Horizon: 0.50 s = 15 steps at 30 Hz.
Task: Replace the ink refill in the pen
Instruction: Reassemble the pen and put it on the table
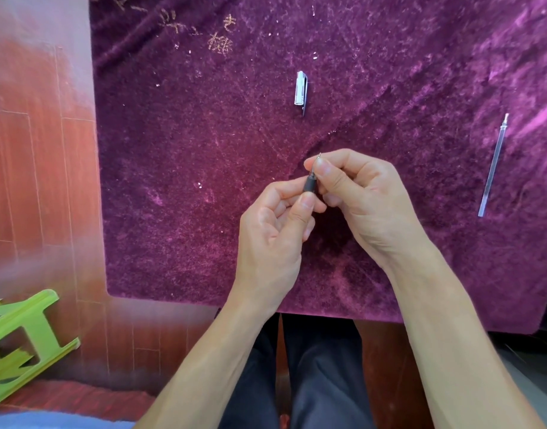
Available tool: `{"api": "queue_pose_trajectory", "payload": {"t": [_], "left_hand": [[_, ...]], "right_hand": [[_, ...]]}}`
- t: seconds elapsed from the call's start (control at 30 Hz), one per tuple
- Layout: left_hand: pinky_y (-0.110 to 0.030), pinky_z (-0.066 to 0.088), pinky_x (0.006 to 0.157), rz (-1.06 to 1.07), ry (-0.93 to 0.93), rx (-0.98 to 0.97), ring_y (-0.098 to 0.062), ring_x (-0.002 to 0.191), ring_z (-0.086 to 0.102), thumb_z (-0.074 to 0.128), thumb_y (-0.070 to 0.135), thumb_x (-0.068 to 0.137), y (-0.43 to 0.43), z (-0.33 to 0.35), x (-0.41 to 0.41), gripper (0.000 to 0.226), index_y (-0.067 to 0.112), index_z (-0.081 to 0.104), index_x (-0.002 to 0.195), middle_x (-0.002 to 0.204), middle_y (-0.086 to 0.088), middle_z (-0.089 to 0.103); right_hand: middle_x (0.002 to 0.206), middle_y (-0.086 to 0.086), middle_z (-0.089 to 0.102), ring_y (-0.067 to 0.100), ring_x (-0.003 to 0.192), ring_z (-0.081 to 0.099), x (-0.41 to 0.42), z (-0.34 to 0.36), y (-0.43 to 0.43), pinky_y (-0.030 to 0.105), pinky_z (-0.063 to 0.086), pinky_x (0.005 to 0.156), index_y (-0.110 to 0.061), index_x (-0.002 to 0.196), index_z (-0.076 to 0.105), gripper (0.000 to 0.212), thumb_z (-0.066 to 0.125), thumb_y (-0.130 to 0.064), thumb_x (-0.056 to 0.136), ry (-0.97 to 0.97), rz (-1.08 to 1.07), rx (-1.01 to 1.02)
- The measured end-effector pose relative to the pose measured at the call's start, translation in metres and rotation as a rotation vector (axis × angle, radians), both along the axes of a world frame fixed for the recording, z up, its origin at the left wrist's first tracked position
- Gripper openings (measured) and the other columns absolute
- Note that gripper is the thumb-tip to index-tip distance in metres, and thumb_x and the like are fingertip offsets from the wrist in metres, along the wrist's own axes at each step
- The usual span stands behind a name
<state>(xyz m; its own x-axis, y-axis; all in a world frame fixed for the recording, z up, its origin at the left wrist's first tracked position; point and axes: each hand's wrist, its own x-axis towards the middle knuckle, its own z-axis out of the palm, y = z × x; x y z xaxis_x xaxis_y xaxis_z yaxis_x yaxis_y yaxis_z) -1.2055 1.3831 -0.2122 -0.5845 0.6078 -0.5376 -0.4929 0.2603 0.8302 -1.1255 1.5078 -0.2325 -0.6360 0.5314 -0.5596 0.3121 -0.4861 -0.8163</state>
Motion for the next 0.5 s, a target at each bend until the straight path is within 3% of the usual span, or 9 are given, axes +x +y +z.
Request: {"api": "queue_pose_trajectory", "payload": {"t": [0.2,0.37,0.5], "left_hand": [[-0.019,0.047,0.059,0.047,0.052,-0.048,-0.007,0.062,0.057,0.057,0.016,0.102,0.002,-0.002,0.003,0.019,0.015,0.067,0.118,0.088,-0.001,0.073],[-0.021,0.052,0.057,0.09,-0.009,-0.074,-0.01,0.063,0.066,0.057,0.02,0.103,-0.003,-0.006,-0.006,0.023,0.013,0.065,0.123,0.084,0.0,0.075],[-0.021,0.052,0.056,0.088,-0.059,-0.09,-0.01,0.06,0.067,0.054,0.024,0.104,-0.009,-0.006,-0.013,0.026,0.017,0.065,0.126,0.087,-0.001,0.075]], "right_hand": [[0.089,-0.012,0.079,-0.005,0.074,0.066,-0.013,0.007,0.016,0.01,0.05,0.067,-0.018,0.103,0.081,0.009,0.074,-0.016,0.099,-0.072,0.111,0.206],[0.089,-0.014,0.074,0.0,0.076,0.069,-0.051,0.006,0.043,0.018,0.057,0.076,-0.019,0.099,0.078,0.007,0.073,-0.018,0.095,-0.29,0.046,0.619],[0.078,-0.018,0.066,-0.006,0.067,0.065,-0.082,0.008,0.053,0.008,0.053,0.071,-0.025,0.105,0.074,0.011,0.074,-0.024,0.093,-0.38,0.092,0.746]]}}
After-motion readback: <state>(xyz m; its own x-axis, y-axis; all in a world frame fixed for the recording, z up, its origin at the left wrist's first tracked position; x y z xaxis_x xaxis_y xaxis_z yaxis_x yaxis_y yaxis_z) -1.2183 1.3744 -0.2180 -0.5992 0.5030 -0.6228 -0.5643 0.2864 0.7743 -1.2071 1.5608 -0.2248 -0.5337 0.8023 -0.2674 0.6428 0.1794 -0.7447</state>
